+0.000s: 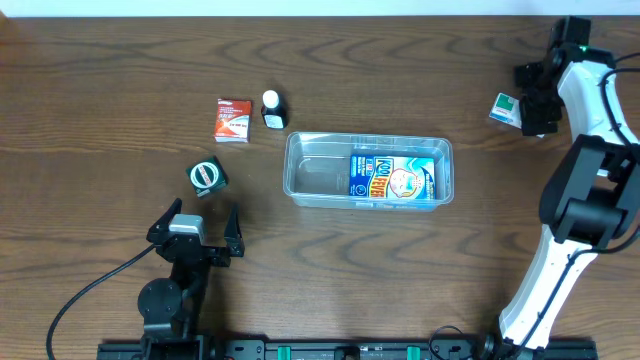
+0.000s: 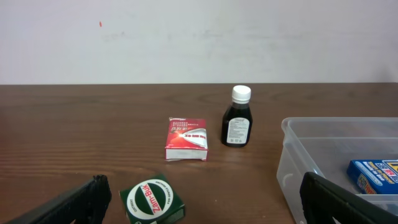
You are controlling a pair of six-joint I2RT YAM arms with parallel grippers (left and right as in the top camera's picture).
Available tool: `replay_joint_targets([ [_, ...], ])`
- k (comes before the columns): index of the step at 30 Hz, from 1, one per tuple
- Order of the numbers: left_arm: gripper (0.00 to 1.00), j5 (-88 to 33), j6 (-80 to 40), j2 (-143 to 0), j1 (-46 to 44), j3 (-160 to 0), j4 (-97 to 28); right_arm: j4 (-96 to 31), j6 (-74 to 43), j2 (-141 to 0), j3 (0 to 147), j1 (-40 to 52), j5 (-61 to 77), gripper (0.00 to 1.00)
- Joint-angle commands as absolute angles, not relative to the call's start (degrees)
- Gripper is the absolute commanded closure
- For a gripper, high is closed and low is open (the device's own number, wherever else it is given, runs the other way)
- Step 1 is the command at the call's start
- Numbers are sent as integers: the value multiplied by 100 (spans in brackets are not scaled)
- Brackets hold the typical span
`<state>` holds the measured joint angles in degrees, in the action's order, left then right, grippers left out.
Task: Pack container
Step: 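Grasp the white-and-green medicine box with the right gripper and lift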
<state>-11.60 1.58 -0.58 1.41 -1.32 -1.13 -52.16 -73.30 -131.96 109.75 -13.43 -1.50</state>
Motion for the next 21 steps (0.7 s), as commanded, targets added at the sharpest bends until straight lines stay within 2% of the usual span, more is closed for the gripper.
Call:
replay_joint_targets([
  [1,2,-1197,235,-23,169,-23,-298,-5137,-7411,-13434,11056,-1428,-224,1],
  [13,2,-1197,235,-23,169,-23,-298,-5472,-7100,-13767,11054,-1483,-174,4],
  [21,2,-1194,235,-23,169,-23,-298,-6495,-6731,-13797,11054,-1485,-327,19],
])
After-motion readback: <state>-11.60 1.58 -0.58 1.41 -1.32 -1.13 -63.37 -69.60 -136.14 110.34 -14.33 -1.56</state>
